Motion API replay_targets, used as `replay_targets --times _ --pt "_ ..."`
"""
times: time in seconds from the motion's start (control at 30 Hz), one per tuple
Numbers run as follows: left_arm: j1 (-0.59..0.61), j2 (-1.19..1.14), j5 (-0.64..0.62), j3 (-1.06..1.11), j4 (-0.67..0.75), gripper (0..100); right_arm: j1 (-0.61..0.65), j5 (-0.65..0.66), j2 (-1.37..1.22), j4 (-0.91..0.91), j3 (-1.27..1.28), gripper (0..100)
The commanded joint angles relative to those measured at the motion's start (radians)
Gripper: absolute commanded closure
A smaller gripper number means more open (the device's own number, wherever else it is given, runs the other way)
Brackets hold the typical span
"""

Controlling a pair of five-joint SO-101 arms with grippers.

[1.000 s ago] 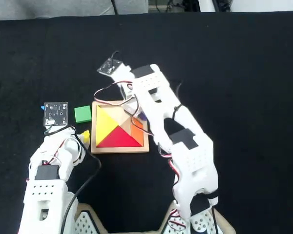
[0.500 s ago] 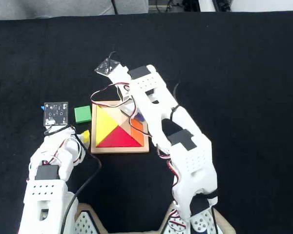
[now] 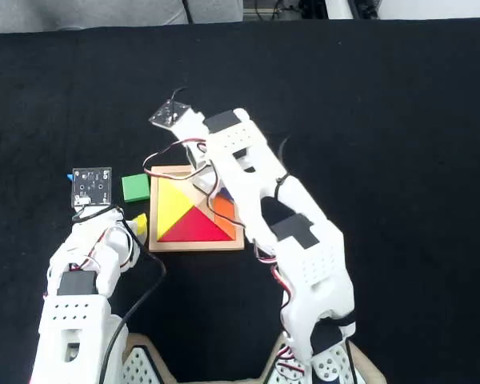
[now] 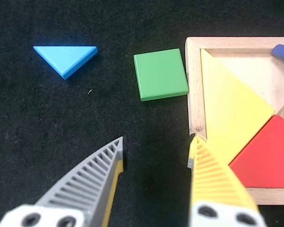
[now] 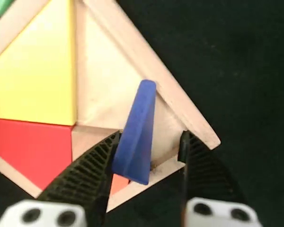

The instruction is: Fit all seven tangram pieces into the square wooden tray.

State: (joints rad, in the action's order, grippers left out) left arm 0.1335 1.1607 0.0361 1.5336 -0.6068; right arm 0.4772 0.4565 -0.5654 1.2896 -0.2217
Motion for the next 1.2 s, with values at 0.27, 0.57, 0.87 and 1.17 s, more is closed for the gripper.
replay_targets --times 0.27,0.57,0.87,1.17 --pt "-0.013 0.011 0.008 -0.012 0.012 78 0.009 -0.002 0.015 0.009 -0.079 90.6" --pt "-0.013 0.011 0.008 -0.012 0.012 78 -0.066 -0.002 0.015 0.015 -0.128 90.6" --pt "-0.013 0.011 0.008 -0.012 0.012 78 -0.066 -0.002 0.015 0.015 -0.128 90.6" --pt "-0.013 0.011 0.008 -0.012 0.012 78 -0.058 -0.104 0.016 0.031 -0.156 98.2"
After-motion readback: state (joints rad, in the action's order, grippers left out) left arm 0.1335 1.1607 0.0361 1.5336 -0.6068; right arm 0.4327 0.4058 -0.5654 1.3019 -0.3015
